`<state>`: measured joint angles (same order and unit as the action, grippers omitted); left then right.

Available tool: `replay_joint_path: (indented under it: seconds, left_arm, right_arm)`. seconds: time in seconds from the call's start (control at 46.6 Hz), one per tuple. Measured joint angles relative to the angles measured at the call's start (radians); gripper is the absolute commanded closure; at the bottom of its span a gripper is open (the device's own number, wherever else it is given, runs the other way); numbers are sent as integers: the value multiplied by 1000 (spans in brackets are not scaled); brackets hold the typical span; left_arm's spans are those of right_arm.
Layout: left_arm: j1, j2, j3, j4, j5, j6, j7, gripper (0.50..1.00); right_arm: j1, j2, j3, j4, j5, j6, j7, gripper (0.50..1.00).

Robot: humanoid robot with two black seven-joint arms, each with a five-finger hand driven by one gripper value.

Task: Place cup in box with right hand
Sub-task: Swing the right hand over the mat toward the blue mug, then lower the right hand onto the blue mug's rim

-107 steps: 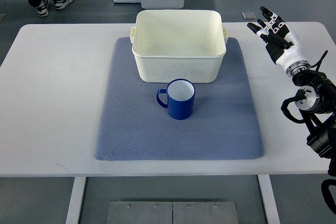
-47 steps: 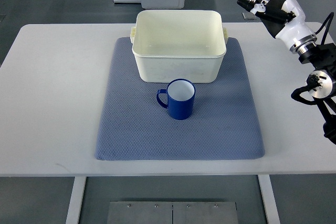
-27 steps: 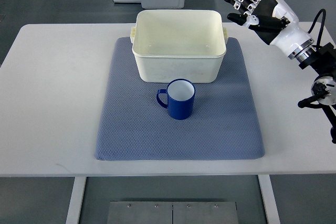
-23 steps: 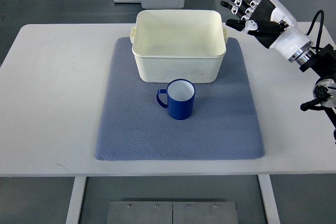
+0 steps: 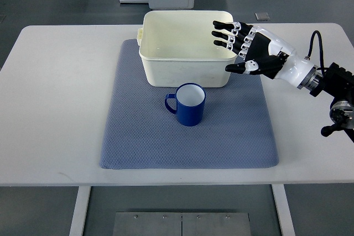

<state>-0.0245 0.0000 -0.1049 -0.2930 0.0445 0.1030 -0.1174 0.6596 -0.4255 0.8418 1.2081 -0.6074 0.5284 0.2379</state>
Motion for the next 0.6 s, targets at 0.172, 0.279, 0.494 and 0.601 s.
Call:
replay_joint_path:
  seconds: [0.172, 0.279, 0.494, 0.601]
  left_arm:
    - [0, 0, 1, 0, 0, 0, 0, 500]
    - [0, 0, 0, 0, 0, 0, 0, 500]
    - [0, 0, 0, 0, 0, 0, 0, 500]
    - [0, 0, 0, 0, 0, 0, 0, 500]
  right_arm:
    - [-4, -7, -48, 0, -2, 7, 6, 500]
    - [-9, -7, -76, 0, -5, 9, 8, 500]
    - [-23, 7, -107, 0, -55, 8, 32, 500]
    - [-30, 22, -111, -3, -61, 0, 34, 500]
